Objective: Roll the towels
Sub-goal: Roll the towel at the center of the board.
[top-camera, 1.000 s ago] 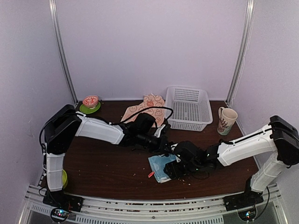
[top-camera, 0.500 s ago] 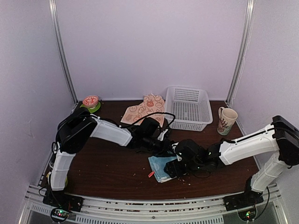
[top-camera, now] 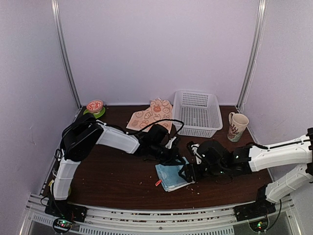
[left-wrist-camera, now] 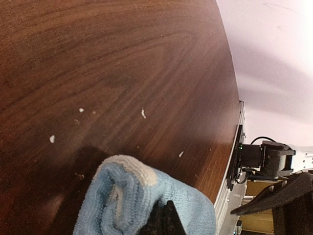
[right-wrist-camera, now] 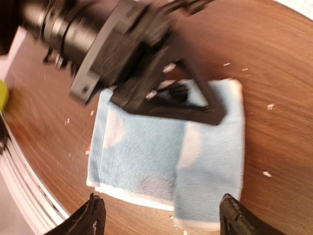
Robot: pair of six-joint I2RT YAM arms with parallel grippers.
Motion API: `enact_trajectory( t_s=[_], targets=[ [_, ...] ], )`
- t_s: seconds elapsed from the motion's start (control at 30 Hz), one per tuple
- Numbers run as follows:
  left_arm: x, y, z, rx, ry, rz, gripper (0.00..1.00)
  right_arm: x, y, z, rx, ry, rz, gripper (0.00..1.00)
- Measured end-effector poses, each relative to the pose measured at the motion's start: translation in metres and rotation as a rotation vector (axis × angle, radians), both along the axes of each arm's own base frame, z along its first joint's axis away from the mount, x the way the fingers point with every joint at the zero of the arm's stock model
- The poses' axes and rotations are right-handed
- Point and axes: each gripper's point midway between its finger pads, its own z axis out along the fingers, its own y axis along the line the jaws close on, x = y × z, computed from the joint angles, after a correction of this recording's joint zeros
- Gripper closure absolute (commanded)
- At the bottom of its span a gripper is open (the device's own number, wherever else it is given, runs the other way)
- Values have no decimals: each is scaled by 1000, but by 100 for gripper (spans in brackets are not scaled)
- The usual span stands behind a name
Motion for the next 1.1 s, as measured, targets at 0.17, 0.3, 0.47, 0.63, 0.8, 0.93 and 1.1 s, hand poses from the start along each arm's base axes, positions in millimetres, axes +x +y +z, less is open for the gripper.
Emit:
enact_trajectory(
  t_s=[0.17, 0.3, 0.47, 0.63, 0.8, 0.93, 1.1],
  targets=[
    [1, 0, -1, 3, -2, 3, 100, 24, -32, 3, 106, 33, -151, 27],
    [1, 0, -1, 3, -3, 4, 100, 35, -50, -19, 128, 115, -224, 34],
    [1, 1, -1, 4, -2, 5, 100, 37, -44, -38, 158, 207, -213, 40],
    [1, 1, -1, 5, -3, 4, 100, 36, -35, -51, 185, 265, -182, 45],
    [0, 2, -2, 6, -8, 3, 100, 36, -23, -55, 224, 293, -141, 58],
    [-2, 6, -2, 11, -12, 6, 100, 37, -12, -59, 240, 320, -103, 83],
    [-5, 11, 0, 21, -12, 11, 100, 36, -7, -62, 227, 336, -71, 100]
  ],
)
